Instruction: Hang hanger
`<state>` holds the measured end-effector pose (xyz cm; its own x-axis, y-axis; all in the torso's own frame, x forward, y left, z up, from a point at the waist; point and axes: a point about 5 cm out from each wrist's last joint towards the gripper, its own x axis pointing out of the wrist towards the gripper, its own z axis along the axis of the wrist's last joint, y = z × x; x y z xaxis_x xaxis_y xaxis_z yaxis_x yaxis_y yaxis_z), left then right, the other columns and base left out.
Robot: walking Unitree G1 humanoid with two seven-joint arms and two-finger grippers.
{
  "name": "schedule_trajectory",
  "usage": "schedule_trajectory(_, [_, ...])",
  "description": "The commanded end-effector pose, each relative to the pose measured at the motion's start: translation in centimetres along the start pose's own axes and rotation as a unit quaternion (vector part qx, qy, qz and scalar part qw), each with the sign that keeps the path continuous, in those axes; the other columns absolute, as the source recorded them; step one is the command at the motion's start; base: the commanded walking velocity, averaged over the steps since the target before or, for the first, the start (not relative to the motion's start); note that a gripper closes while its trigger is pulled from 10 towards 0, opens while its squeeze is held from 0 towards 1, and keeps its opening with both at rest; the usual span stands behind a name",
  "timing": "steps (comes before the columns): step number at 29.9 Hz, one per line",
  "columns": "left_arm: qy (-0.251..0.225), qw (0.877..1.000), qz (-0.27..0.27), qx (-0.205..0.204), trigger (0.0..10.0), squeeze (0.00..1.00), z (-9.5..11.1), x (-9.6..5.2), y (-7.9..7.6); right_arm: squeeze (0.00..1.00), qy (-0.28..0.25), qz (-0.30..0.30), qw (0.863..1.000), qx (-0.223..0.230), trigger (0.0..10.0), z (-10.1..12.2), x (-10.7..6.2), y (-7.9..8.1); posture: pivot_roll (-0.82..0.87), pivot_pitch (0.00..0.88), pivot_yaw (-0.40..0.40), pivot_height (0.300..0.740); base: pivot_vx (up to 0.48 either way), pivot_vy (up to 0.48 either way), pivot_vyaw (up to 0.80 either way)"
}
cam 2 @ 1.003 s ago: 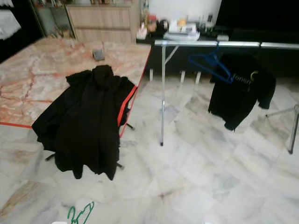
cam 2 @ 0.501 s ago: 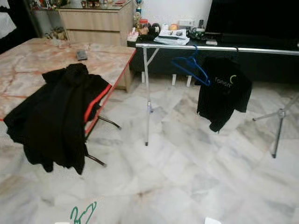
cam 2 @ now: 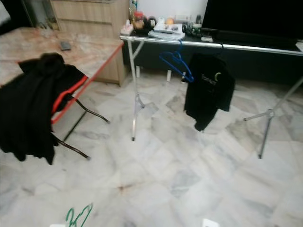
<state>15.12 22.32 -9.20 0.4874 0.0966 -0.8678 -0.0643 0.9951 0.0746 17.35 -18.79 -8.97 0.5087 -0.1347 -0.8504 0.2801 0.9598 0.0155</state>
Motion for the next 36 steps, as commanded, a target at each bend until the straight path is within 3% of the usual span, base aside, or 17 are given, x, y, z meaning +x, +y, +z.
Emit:
schedule_trajectory(1, [0.003,1.000,-0.002,0.003,10.0,0.00,0.0,0.0,-0.1,0.00,0.004,-0.012,1.000,0.002,10.0,-0.2,0.0,-0.9,-0.04,0.086,0.011,0.740,0.000,-0.375,0.00])
schedule_trajectory(14, [0.004,1.000,-0.002,0.004,10.0,0.00,-0.3,0.0,-0.2,0.00,0.005,-0.013,1.000,0.005,10.0,-0.2,0.0,-0.9,-0.04,0.101,0.010,0.740,0.000,-0.375,0.00])
schedule_trajectory(27, [0.004,1.000,-0.002,0.007,10.0,0.00,-0.2,0.0,-0.5,0.00,0.005,-0.015,1.000,0.023,10.0,-0.4,-0.1,-0.8,-0.03,0.110,0.006,0.740,0.000,0.000,0.00])
schedule_trajectory(29, [0.002,1.000,-0.002,0.008,10.0,0.00,0.2,0.1,-0.4,0.00,0.010,-0.014,1.000,0.026,10.0,-1.3,-0.2,-0.9,-0.03,0.111,0.005,0.740,0.000,0.000,-0.80])
schedule_trajectory(36, [-0.004,1.000,-0.001,0.009,10.0,0.00,1.1,0.2,-0.3,0.00,0.012,-0.012,1.000,0.023,10.0,-1.7,-0.3,-0.8,-0.03,0.111,0.004,0.740,0.000,0.000,-0.80])
